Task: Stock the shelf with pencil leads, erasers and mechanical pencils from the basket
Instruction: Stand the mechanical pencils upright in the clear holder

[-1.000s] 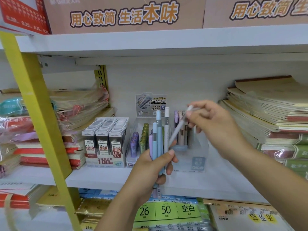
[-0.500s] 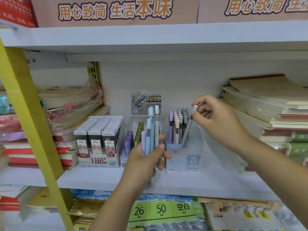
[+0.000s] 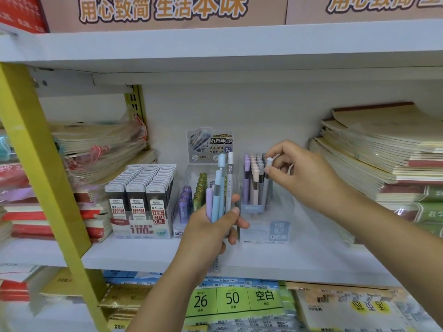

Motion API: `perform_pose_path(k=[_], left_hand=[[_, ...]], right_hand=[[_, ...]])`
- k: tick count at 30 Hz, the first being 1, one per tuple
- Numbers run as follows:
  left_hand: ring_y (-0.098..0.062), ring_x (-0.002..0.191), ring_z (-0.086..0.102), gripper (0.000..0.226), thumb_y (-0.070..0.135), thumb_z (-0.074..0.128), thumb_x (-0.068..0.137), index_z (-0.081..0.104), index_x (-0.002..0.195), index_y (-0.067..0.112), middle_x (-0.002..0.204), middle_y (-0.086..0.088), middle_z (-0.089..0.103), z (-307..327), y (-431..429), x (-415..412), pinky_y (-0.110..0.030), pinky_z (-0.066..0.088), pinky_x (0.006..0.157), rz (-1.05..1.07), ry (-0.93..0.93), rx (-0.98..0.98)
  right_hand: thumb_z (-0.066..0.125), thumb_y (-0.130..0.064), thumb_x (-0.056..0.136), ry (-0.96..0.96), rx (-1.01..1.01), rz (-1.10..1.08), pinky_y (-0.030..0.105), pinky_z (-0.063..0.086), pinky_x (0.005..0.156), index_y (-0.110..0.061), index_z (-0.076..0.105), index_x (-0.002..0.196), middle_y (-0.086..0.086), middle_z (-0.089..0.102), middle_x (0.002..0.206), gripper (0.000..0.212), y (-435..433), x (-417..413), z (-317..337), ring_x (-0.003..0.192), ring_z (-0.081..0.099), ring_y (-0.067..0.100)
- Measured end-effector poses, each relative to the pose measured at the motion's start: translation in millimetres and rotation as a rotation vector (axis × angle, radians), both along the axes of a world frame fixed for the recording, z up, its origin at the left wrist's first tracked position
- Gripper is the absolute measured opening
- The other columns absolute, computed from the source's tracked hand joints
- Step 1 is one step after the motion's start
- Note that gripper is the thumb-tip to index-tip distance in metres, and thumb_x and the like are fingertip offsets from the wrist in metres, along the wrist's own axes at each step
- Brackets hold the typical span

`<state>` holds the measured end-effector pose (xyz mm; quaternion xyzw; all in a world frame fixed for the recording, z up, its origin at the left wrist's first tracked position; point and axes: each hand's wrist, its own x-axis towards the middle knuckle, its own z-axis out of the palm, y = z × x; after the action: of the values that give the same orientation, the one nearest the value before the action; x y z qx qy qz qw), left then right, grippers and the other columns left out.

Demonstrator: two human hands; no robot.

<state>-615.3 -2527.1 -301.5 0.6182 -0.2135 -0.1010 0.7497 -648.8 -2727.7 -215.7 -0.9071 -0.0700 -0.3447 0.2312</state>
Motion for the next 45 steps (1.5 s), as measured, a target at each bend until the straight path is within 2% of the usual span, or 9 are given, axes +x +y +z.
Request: perform_pose_path(k=[6,8,13,16,19,25,29,35,45], left_hand=[[-0.011,0.047,0.048,0.019,0.018,0.064,0.096,0.068,0.113,0.026,0.084,-0.009,0.076,3.5,2.5,-4.6,-0.019,0.031,0.040,-0.067,0.005,-0.016],[-0.012,0.048,0.048,0.018,0.020,0.066,0.094,0.070,0.111,0.027,0.084,-0.009,0.075,4.8,3.8,-6.5,-0.019,0.031,0.041,-0.100,0.003,-0.020],[-0.011,0.050,0.048,0.019,0.026,0.067,0.093,0.072,0.106,0.038,0.085,-0.007,0.075,6.8,1.6,-10.2,-0.018,0.030,0.041,-0.184,-0.047,0.026],[-0.011,0.051,0.050,0.019,0.028,0.067,0.093,0.071,0.110,0.033,0.090,-0.008,0.076,6.2,0.1,-12.2,-0.018,0.031,0.041,-0.192,-0.061,0.042],[-0.010,0.050,0.051,0.018,0.030,0.066,0.093,0.068,0.110,0.024,0.092,-0.006,0.077,4.8,1.7,-11.8,-0.018,0.031,0.041,-0.139,-0.073,0.049],[-0.009,0.045,0.038,0.010,0.031,0.064,0.094,0.071,0.096,0.025,0.068,-0.002,0.064,0.8,2.5,-6.9,-0.021,0.030,0.042,-0.034,-0.008,0.008],[-0.013,0.046,0.035,0.034,0.044,0.064,0.092,0.068,0.072,0.017,0.071,-0.013,0.055,1.3,-0.2,-7.3,-0.023,0.026,0.042,0.000,0.008,0.046],[-0.010,0.043,0.035,0.021,0.024,0.055,0.099,0.074,0.091,0.028,0.067,-0.004,0.062,0.7,0.3,-6.7,-0.020,0.025,0.039,-0.032,0.051,-0.037],[-0.009,0.044,0.036,0.020,0.021,0.052,0.101,0.071,0.107,0.023,0.071,-0.002,0.067,-0.2,0.5,-5.0,-0.019,0.026,0.039,-0.023,0.051,-0.034]], right_hand=[[0.070,-0.027,0.085,-0.026,-0.166,-0.073,0.027,0.040,0.070,-0.025,0.062,0.099,-0.015,0.061,0.081,0.015,3.6,0.2,-9.3,0.085,0.048,0.010],[0.068,-0.028,0.086,-0.099,-0.133,-0.077,0.023,0.037,0.073,-0.025,0.065,0.101,-0.014,0.058,0.083,0.015,7.6,-2.2,-7.2,0.083,0.046,0.009],[0.067,-0.028,0.088,0.081,0.453,0.215,0.006,0.042,0.061,-0.029,0.063,0.111,-0.008,0.073,0.083,0.023,29.4,-12.1,2.0,0.070,0.061,-0.003],[0.070,-0.019,0.086,0.107,0.593,0.288,0.013,0.044,0.055,-0.026,0.062,0.106,-0.002,0.074,0.078,0.022,33.8,-14.5,4.2,0.064,0.064,0.005],[0.066,-0.012,0.087,-0.085,0.697,0.280,0.019,0.045,0.053,-0.028,0.058,0.098,0.002,0.073,0.075,0.021,26.4,-20.5,14.2,0.065,0.066,0.010],[0.063,-0.014,0.088,-0.228,0.467,0.225,0.032,0.051,0.067,-0.039,0.053,0.096,0.003,0.067,0.083,0.028,5.5,-27.1,21.4,0.080,0.066,0.021],[0.066,-0.016,0.089,-0.120,0.272,0.147,0.013,0.045,0.063,-0.033,0.054,0.099,-0.007,0.066,0.080,0.023,8.6,-20.4,2.3,0.073,0.063,0.006],[0.066,-0.022,0.088,-0.039,0.214,0.141,0.010,0.043,0.063,-0.037,0.052,0.098,-0.021,0.065,0.086,0.023,9.2,-18.0,-7.6,0.075,0.061,0.002],[0.068,-0.017,0.086,-0.035,0.245,0.154,0.019,0.047,0.062,-0.035,0.049,0.098,-0.011,0.066,0.079,0.029,8.7,-13.7,-8.2,0.067,0.060,0.007]])
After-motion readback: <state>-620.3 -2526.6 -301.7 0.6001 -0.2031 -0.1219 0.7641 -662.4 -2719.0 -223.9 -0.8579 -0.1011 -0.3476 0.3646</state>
